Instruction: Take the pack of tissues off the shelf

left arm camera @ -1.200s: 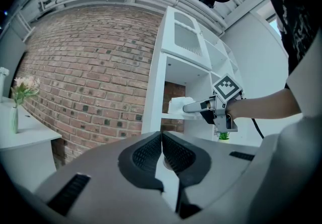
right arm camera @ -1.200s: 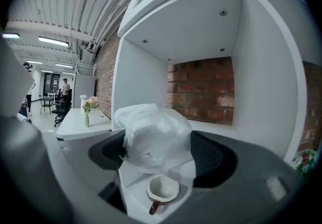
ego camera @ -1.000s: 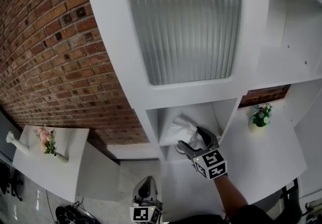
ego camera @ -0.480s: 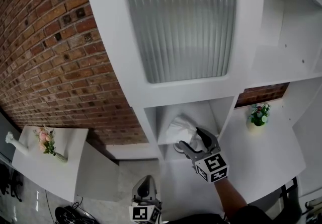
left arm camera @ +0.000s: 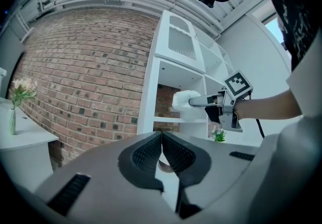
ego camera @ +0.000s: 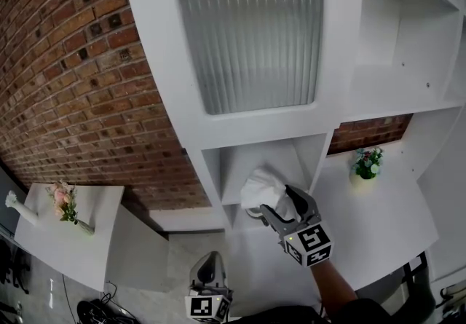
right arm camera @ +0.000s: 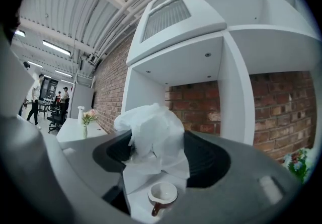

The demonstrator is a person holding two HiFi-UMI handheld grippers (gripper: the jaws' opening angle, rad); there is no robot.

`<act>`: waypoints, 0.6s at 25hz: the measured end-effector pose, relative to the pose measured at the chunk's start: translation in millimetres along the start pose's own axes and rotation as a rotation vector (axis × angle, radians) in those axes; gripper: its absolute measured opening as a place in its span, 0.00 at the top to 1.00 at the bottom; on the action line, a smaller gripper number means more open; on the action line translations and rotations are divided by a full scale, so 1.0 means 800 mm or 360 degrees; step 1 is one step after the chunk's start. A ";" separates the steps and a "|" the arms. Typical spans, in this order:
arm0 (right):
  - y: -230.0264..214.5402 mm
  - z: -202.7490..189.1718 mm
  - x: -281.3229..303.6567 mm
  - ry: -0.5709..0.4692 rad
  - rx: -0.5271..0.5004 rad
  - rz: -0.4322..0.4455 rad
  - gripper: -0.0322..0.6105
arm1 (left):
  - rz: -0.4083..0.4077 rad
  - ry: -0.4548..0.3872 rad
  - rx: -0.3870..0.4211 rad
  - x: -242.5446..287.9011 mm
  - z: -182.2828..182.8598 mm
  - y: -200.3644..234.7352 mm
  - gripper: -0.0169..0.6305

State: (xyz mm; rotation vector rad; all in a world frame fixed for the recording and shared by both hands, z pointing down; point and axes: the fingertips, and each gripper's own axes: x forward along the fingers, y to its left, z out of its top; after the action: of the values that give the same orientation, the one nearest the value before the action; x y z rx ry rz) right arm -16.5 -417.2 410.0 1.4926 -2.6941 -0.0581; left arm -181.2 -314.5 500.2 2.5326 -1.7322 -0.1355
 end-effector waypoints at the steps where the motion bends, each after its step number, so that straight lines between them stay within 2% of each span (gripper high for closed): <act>1: 0.000 0.000 -0.004 -0.0002 -0.0001 -0.0006 0.48 | 0.0000 -0.0008 -0.0003 -0.002 -0.002 -0.001 0.95; 6: -0.001 -0.002 -0.028 -0.0006 0.0007 -0.0033 0.48 | 0.0017 -0.0015 -0.0003 -0.013 -0.006 -0.005 0.95; 10: -0.001 -0.004 -0.049 -0.0004 0.0012 -0.0055 0.48 | -0.0019 -0.0074 -0.0004 -0.019 0.000 -0.017 0.95; 15: 0.000 -0.013 -0.071 0.0015 0.0014 -0.0078 0.48 | -0.0015 0.0016 -0.0045 -0.028 0.002 -0.030 0.95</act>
State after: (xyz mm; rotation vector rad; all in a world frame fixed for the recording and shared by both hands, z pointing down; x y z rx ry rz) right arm 14.0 -368.9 418.5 1.5574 -2.6537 -0.0411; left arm -167.4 -284.6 496.4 2.5177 -1.7025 -0.1459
